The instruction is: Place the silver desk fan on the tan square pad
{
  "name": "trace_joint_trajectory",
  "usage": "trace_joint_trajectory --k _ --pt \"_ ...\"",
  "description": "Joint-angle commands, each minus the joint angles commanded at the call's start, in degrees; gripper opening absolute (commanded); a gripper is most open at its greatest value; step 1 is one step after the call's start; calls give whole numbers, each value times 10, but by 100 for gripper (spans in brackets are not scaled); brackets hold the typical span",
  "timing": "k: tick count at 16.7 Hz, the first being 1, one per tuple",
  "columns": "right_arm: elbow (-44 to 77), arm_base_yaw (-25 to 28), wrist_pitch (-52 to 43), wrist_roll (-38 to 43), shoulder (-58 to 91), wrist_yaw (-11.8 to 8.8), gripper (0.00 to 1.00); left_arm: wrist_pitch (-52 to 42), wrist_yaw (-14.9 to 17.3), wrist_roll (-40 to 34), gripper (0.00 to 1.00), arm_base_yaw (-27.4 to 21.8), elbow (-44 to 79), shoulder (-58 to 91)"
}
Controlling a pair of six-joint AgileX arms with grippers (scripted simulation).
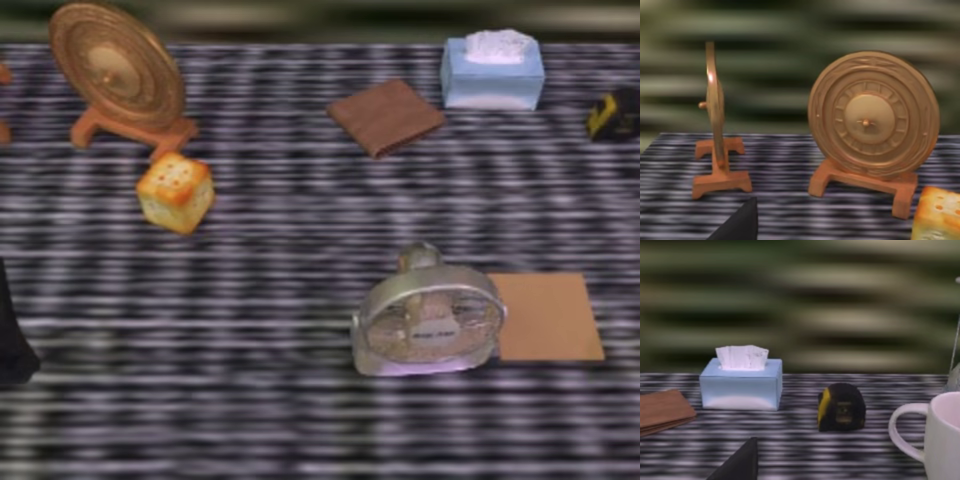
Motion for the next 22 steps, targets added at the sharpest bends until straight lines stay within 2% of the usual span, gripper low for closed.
trace_joint_trajectory --k 4,8,22 --pt "17 8 -17 -12 18 0 100 0 0 0 100 0 0 0" --pt "119 52 -111 -74 125 0 100 0 0 0 100 0 0 0" --pt "817 312 -640 -426 873 1 100 0 0 0 100 0 0 0"
